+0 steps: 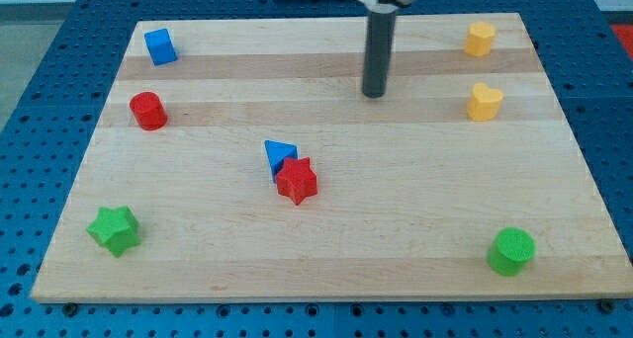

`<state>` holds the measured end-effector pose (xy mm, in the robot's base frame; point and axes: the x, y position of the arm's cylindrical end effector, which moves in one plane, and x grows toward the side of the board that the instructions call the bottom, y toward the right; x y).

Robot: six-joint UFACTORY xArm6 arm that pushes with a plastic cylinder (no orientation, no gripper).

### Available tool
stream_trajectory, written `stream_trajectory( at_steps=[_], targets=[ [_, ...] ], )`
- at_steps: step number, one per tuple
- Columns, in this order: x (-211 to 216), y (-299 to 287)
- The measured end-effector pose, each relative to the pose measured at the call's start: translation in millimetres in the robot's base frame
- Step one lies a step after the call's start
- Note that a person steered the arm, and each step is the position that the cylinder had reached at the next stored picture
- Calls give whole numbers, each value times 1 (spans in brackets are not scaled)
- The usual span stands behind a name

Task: Move the red star to the top center

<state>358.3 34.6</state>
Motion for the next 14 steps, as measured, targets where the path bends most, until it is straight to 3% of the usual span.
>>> stream_trajectory(
  at_steps=[1,2,4,7,9,11,14],
  targets=[
    [46,-59],
    [71,-80],
    [109,-85],
    [153,-110],
    [121,-119],
    [169,-184],
    [210,-136]
  ],
)
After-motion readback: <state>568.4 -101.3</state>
